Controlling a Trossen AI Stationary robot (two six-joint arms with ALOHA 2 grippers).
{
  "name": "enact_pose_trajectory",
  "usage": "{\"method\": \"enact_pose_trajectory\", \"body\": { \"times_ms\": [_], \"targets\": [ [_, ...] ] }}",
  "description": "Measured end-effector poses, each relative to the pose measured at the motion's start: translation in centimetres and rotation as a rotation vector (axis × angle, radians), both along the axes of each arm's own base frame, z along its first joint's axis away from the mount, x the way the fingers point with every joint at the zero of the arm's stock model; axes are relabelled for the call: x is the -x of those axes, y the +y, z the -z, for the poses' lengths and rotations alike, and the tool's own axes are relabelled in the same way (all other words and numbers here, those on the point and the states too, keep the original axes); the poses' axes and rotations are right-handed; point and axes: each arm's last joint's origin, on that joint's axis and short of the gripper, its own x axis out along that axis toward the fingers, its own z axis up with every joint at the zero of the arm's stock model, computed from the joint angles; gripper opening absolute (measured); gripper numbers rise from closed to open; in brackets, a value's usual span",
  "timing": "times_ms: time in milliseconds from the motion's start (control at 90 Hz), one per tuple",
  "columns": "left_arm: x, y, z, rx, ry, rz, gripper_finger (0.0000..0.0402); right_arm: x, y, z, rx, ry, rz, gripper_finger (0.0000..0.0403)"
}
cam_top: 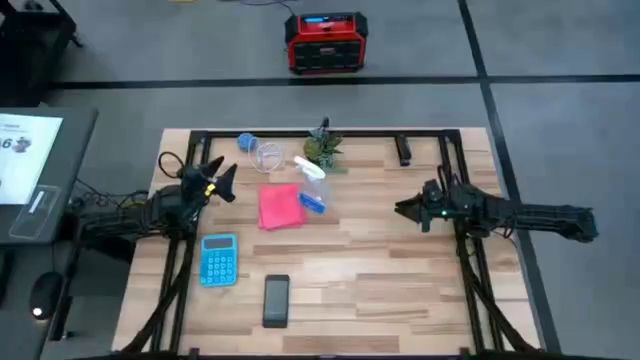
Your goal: Apply microfiber cloth
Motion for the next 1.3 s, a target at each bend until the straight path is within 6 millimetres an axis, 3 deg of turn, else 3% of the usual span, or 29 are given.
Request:
{"method": "enact_pose_trajectory", "body": {
  "times_ms": [211, 300, 389, 500, 756, 933, 1122, 1300],
  "targets": [
    [0.0, 0.0, -0.2, 0.025, -0.057, 0.008, 0.0279, 0.0, 0.0, 0.0, 0.0, 0.0, 0.0, 0.0139],
    [0.0, 0.0, -0.6, 0.061, -0.164, 0.035, 0.0279, 0.0, 0.0, 0.0, 0.0, 0.0, 0.0, 0.0139],
    [-0.3, -0.3, -1.4, 0.024, -0.228, 0.181, 0.0279, 0.0, 0.0, 0.0, 0.0, 0.0, 0.0, 0.0139],
    [-0.8, -0.9, -2.9, -0.18, -0.207, 0.408, 0.0279, 0.0, 0.0, 0.0, 0.0, 0.0, 0.0, 0.0139],
    [-2.8, -0.7, -7.4, -0.284, -0.065, 0.423, 0.0279, 0.0, 0.0, 0.0, 0.0, -0.003, 0.0, 0.0139],
    [-4.9, -0.4, -7.8, -0.239, 0.021, 0.454, 0.0279, 0.0, 0.0, 0.0, 0.0, -0.004, -0.002, 0.0139],
    [-7.9, -0.5, -9.1, -0.376, 0.199, 0.651, 0.0279, 0.0, 0.0, 0.0, 0.0, -0.004, -0.002, 0.0139],
    [-10.5, 0.2, -13.4, -0.414, 0.36, 0.673, 0.0279, 0.0, 0.0, 0.0, 0.0, -0.004, -0.002, 0.0139]
  ]
}}
